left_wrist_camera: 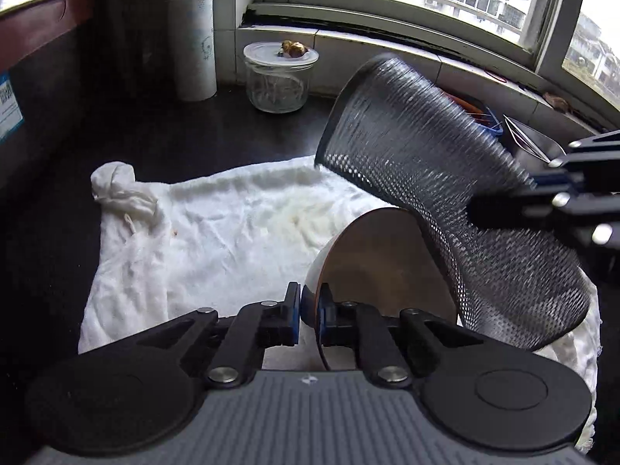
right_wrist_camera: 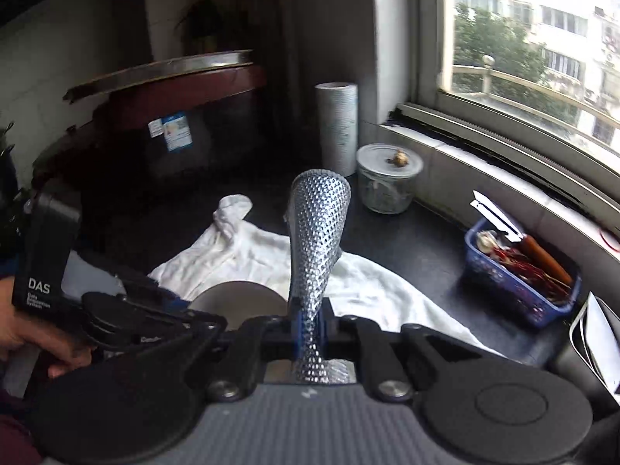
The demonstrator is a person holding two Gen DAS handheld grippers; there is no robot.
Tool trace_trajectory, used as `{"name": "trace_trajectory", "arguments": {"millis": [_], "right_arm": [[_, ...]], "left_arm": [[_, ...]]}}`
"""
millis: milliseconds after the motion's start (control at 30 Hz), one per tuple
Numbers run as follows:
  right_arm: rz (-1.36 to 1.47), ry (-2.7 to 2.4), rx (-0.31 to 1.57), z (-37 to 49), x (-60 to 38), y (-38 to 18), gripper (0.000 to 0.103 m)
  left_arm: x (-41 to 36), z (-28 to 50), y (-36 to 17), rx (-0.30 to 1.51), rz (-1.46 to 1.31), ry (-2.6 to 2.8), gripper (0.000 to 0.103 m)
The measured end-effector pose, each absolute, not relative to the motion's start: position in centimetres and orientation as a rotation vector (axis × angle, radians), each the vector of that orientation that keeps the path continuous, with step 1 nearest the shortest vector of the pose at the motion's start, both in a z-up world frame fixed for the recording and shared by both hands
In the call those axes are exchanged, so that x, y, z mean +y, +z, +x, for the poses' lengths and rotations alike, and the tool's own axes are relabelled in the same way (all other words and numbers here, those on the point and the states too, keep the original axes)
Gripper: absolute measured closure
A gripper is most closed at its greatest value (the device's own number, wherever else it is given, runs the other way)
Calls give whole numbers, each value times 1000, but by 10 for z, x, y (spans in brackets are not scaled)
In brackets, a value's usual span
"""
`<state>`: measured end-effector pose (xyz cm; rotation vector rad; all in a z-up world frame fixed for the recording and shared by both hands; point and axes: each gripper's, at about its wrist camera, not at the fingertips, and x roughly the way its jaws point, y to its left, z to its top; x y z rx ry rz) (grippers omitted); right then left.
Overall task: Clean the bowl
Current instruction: 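Tilt the bowl up with the left gripper while the right gripper pushes the pad inside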
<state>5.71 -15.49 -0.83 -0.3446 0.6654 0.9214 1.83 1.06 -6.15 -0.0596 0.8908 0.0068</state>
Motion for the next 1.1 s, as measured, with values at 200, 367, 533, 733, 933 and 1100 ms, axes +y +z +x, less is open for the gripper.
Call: {"name": "trace_trajectory", "arguments": {"millis": [200,367,533,733,933,1100], "right_arm": [[-577,1024,637,32,-122,-52,95],[-550,1004,724,36,-112,-79,95],[-522,957,760,44,-108,-88,96],[-423,965,856,50,-107,-94,96],[-356,993,899,43,-104,-99,97],[-350,983,898,40,-104,-100,97]], "left_arm": [[7,16,-59,901,-53,15,94],[8,13,-60,902,-70,22,93],[13,12,-62,905,-119,33,93],[19,10,-65,933,-184,55,92],[32,7,-74,976,-307,79,90],[56,2,-92,1025,-563,87,89]]}}
